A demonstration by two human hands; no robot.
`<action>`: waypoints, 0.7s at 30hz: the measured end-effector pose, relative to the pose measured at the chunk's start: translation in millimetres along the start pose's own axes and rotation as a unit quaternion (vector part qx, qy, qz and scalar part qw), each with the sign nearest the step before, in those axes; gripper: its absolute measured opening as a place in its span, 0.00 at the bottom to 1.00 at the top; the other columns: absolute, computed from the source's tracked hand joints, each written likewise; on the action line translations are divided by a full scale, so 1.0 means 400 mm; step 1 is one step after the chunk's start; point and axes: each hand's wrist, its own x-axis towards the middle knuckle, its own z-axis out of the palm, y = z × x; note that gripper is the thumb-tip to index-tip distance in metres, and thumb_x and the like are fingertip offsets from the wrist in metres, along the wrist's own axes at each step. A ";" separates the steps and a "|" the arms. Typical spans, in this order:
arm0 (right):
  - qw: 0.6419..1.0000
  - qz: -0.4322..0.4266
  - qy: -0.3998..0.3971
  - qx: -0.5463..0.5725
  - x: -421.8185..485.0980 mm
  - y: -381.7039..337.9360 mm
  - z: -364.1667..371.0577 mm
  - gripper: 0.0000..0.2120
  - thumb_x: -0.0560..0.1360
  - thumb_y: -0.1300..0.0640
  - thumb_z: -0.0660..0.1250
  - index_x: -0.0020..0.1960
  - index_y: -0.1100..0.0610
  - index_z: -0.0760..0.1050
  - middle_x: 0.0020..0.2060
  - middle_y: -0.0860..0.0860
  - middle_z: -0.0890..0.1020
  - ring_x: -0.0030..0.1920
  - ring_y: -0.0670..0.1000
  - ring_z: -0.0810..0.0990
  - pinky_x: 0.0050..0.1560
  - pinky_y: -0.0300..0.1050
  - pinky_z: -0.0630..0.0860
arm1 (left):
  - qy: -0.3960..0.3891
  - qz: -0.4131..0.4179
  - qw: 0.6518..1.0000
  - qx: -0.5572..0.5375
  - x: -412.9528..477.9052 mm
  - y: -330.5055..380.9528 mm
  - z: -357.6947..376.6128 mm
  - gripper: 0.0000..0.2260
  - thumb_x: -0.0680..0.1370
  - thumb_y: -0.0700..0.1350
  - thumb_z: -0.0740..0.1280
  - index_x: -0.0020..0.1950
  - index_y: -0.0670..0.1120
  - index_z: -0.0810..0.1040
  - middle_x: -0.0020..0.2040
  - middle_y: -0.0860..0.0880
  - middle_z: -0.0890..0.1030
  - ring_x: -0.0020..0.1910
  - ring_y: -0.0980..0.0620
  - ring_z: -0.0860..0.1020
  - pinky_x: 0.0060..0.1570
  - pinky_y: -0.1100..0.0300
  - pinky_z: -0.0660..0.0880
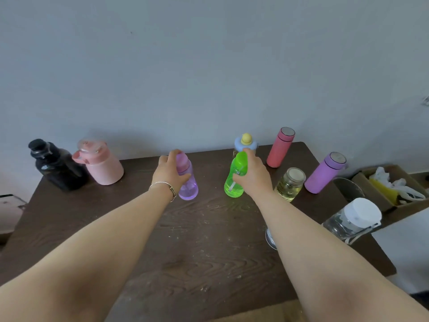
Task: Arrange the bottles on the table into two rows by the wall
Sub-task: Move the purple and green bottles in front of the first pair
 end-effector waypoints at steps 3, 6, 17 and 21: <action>0.999 -0.038 -0.015 0.015 -0.013 -0.052 0.027 0.36 0.68 0.54 0.73 0.72 0.47 0.61 0.61 0.54 0.73 0.59 0.58 0.76 0.49 0.50 0.72 | 0.028 -0.025 0.999 0.008 -0.050 -0.046 -0.060 0.30 0.71 0.46 0.71 0.69 0.58 0.63 0.63 0.47 0.68 0.46 0.42 0.77 0.45 0.55 0.74; 0.997 -0.066 -0.037 0.024 -0.034 -0.114 0.061 0.37 0.68 0.53 0.74 0.73 0.46 0.60 0.60 0.54 0.74 0.57 0.58 0.77 0.50 0.50 0.74 | 0.054 -0.046 0.997 0.012 -0.099 -0.098 -0.121 0.30 0.71 0.45 0.71 0.69 0.59 0.63 0.61 0.47 0.68 0.45 0.42 0.76 0.44 0.56 0.72; 0.987 -0.132 -0.091 0.024 -0.106 -0.380 0.215 0.39 0.68 0.53 0.74 0.73 0.44 0.59 0.61 0.53 0.75 0.56 0.58 0.77 0.50 0.50 0.75 | 0.104 -0.091 0.990 0.021 -0.182 -0.325 -0.327 0.29 0.71 0.46 0.71 0.68 0.59 0.63 0.61 0.46 0.67 0.47 0.40 0.76 0.46 0.51 0.76; 0.987 -0.129 -0.097 0.017 -0.136 -0.483 0.297 0.39 0.68 0.53 0.74 0.74 0.44 0.58 0.61 0.52 0.75 0.57 0.58 0.77 0.50 0.49 0.74 | 0.100 -0.088 0.991 0.021 -0.188 -0.443 -0.403 0.31 0.71 0.45 0.71 0.71 0.57 0.62 0.63 0.46 0.67 0.48 0.42 0.75 0.46 0.52 0.75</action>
